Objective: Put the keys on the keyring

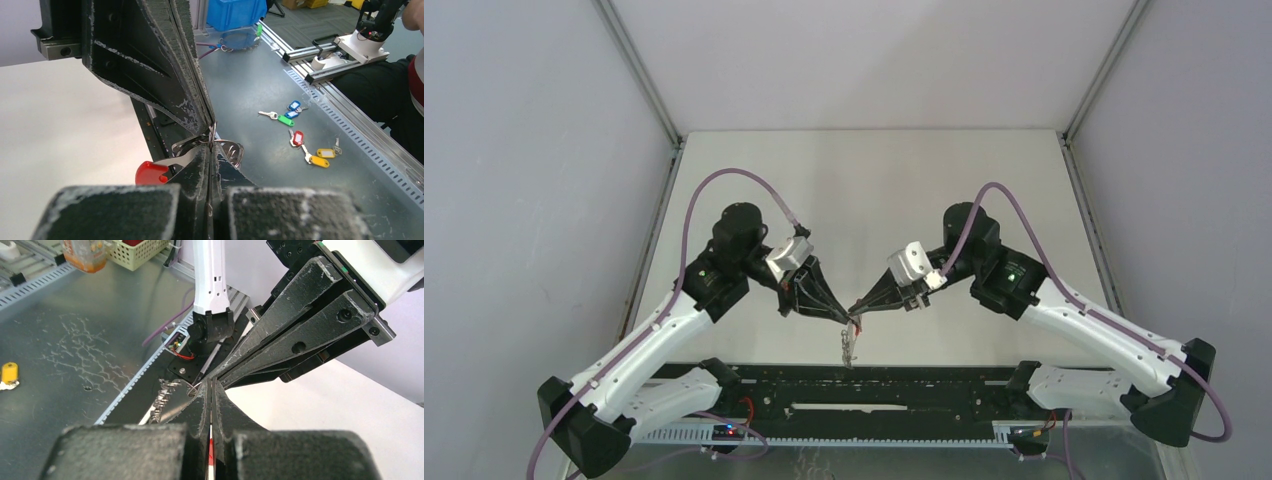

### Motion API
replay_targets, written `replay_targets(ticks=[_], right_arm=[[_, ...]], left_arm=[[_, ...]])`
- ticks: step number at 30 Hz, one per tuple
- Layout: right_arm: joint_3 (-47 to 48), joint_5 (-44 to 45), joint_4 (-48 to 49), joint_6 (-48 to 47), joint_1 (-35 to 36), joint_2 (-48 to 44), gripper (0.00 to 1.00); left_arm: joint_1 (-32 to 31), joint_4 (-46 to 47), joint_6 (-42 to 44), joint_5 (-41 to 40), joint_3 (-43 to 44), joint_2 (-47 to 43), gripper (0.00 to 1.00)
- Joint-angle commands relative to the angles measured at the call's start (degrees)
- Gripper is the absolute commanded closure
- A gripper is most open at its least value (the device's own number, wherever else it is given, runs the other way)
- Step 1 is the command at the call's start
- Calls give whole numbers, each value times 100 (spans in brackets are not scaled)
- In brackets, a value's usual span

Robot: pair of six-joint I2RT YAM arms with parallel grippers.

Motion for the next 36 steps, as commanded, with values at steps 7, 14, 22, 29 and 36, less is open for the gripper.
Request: replay_targets(ticks=[7,14,22,29,36], right_arm=[[427,15,103,966,-71,341,81],[647,463,-394,1189,-68,256,60],[996,763,-836,1288,-183,421,57],[1294,615,-1047,1522,-448,637,56],[1404,394,-783,1957,-767,714,54]], left_arm=[[-38,156,336,-533,273,-163,100],[-38,186,319,-597,328,-105,100],[-42,192,244,-482,266,-190,100],[-42,193,-14,-520,189,-245,100],[-40,952,-1018,-867,-118,-359,100]])
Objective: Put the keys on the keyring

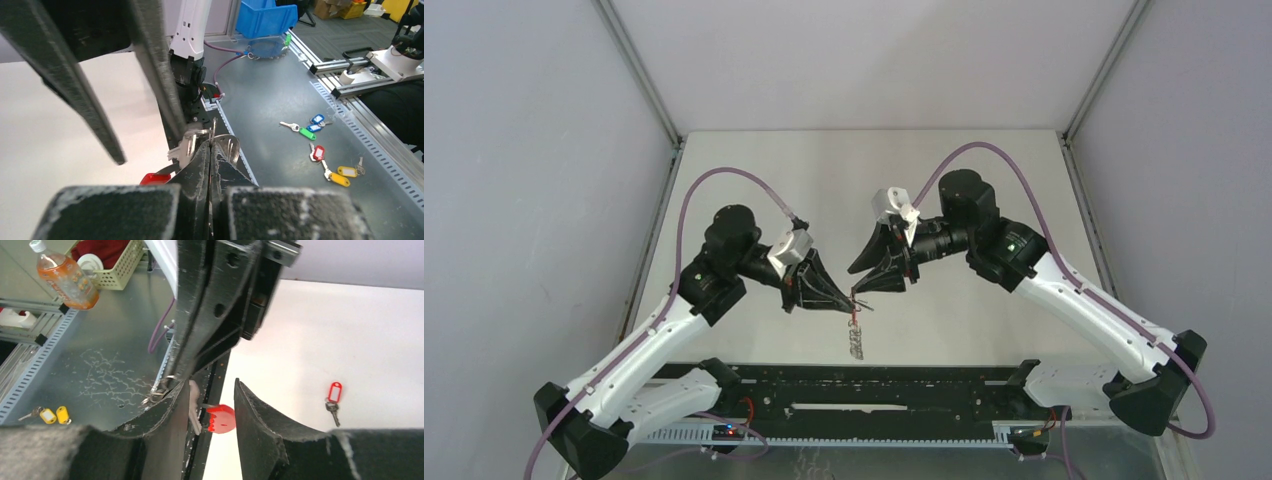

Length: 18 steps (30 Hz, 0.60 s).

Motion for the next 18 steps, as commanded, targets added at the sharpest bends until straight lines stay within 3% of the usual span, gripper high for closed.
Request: replay_targets(ticks=[1,10,18], right_arm=[[298,6,395,318,-149,54,54],[372,132,400,322,-183,77,52],[582,454,884,1100,-1080,-278,47]], left_arm=[[-35,826,-853,-187,-155,-234,100],[-36,1044,-931,-242,-263,-270,100],[-27,1163,-1294,-721,-423,-278,100]])
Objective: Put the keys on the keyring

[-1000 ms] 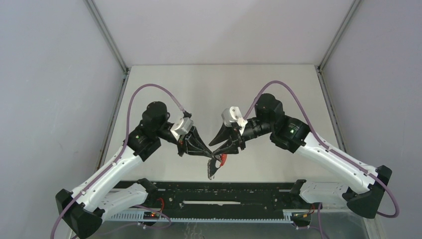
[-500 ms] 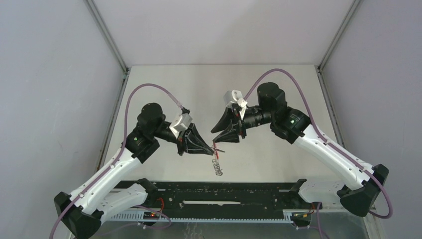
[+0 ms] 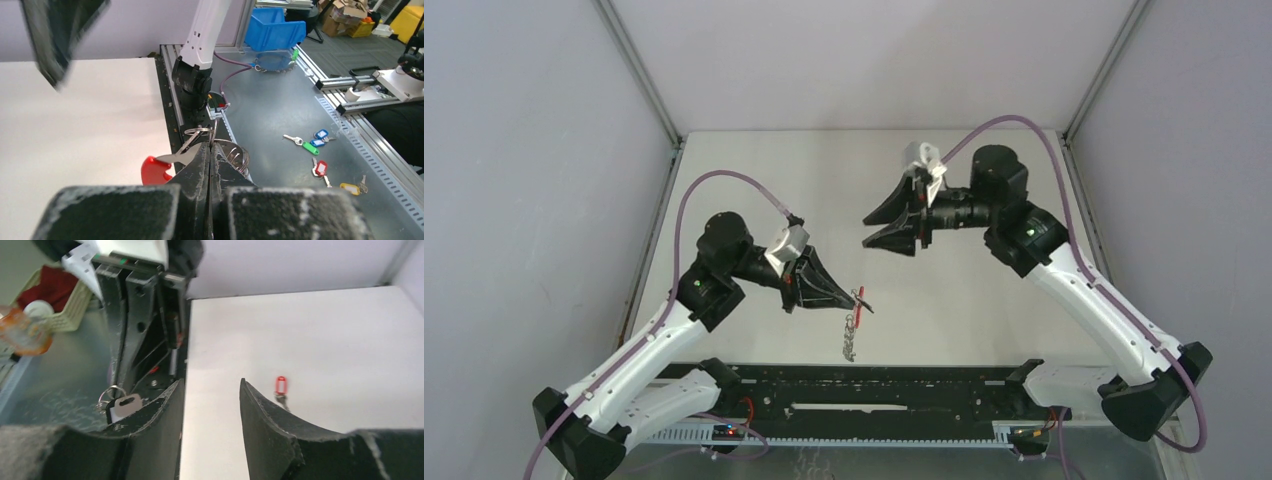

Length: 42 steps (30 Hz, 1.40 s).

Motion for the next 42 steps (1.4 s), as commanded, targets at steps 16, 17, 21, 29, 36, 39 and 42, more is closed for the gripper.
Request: replay_targets(ticks=[16,17,21,29,36,39,42], right_arm=[[29,746,-1178,-356,918,-894,52],[29,757,-1187,-346,918,-886,53],[27,949,-1263,-323,918,-808,55],[28,1112,-1275,-257,1003,-654,58],[28,1198,-1297,-256,1067,-574,62],[31,1190,-1301,-248,1081,-545,64],[60,1177,-1346,-257,1085,-503,66]], left_arm=[[4,664,-733,-1409,-274,-229,100],[4,672,-733,-1417,-275,-236,100],[4,681,-733,-1396,-259,-257,100],[9,713,-721,-1446,-231,-267,100],[11,734,-724,-1477,-213,-241,100],[13,735,-724,-1480,-200,-232,100],[13,739,-713,-1488,-180,-227,100]])
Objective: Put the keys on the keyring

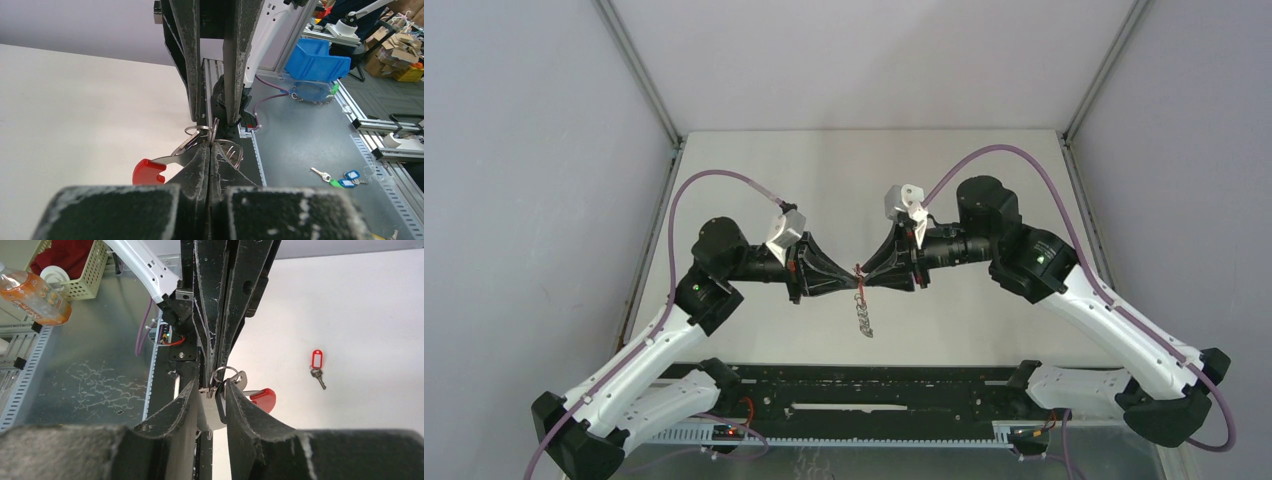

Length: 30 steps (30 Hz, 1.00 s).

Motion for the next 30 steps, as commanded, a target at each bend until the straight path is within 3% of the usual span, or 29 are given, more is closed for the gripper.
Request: replay_targets(ticks=[1,8,13,19,21,22,23,27,30], right_arm=[[37,34,1,16,64,58,66],[69,-25,2,43,75,131,74],[76,-74,25,12,73,132,98],[94,12,20,-9,73,106,100],[103,71,-33,-5,74,107,100],[133,75,-92,2,73,117,100],[164,52,-172,-24,73,136,100],[359,-80,-597,-181,47,206,100],[586,-297,-979,-285,-2,357,100]], left_arm=[[13,289,-66,-119,45,-68,100],[12,298,-62,-140,49,-54,100],[15,283,-16,-105,21,-72,100],[15,121,221,110,0,-33,99],[12,-22,366,208,5,-28,90],[13,-141,466,242,28,-33,75],[13,-317,621,283,85,-43,69],[86,-1772,1846,399,487,-188,55],[224,-2746,2723,489,808,-267,54]])
